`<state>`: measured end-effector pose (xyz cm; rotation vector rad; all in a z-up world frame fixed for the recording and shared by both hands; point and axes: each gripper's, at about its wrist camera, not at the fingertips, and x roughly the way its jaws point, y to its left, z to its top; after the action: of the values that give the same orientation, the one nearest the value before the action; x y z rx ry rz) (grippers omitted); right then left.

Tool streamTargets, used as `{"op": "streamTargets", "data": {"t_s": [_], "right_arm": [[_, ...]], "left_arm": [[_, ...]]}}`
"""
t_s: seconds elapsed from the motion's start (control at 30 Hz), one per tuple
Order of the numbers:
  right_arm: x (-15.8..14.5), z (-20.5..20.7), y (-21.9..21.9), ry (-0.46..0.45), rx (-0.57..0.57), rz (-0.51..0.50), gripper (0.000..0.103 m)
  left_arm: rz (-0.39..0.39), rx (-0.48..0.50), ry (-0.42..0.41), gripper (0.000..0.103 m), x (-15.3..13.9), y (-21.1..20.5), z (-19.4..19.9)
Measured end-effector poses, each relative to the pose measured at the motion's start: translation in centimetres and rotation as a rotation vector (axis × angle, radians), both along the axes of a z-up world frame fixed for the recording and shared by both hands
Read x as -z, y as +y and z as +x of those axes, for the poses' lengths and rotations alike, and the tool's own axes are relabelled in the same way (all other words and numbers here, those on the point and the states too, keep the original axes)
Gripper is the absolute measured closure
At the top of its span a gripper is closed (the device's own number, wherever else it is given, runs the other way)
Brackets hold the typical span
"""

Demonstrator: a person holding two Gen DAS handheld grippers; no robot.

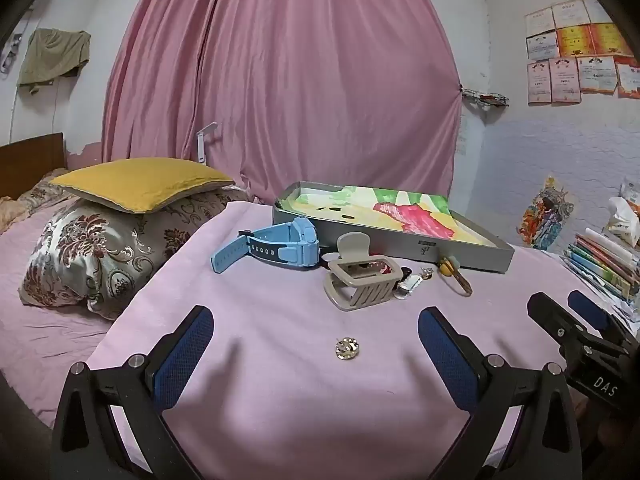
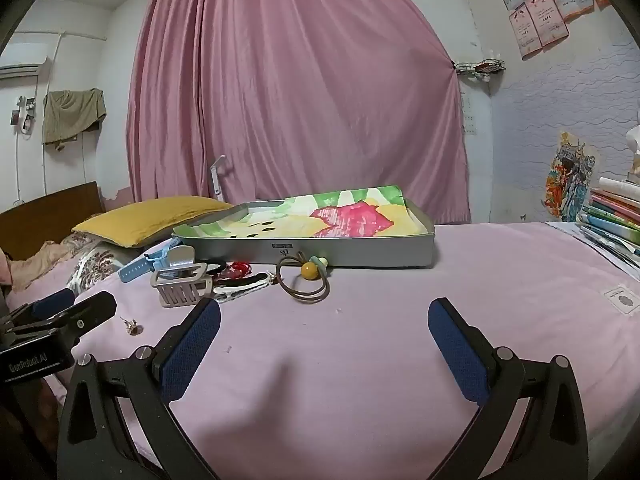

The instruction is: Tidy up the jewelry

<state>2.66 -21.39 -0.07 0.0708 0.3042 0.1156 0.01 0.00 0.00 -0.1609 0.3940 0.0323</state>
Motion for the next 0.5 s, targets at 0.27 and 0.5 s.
{"op": "streamTargets", "data": {"t_s": [0.27,0.5], "right_arm": [[-0.01,-0.07,0.04,-0.005,0.003,-0.002,0.001],[0.15,0.00,-0.10,-0.006,0.003,0.000,0.001]], "left_arm": [[0.001,-0.004,-0.013,0.000,-0.07,0.06,0.03],[-0.003,0.002,-0.018,0.000,-0.05,0.00,-0.54]]}}
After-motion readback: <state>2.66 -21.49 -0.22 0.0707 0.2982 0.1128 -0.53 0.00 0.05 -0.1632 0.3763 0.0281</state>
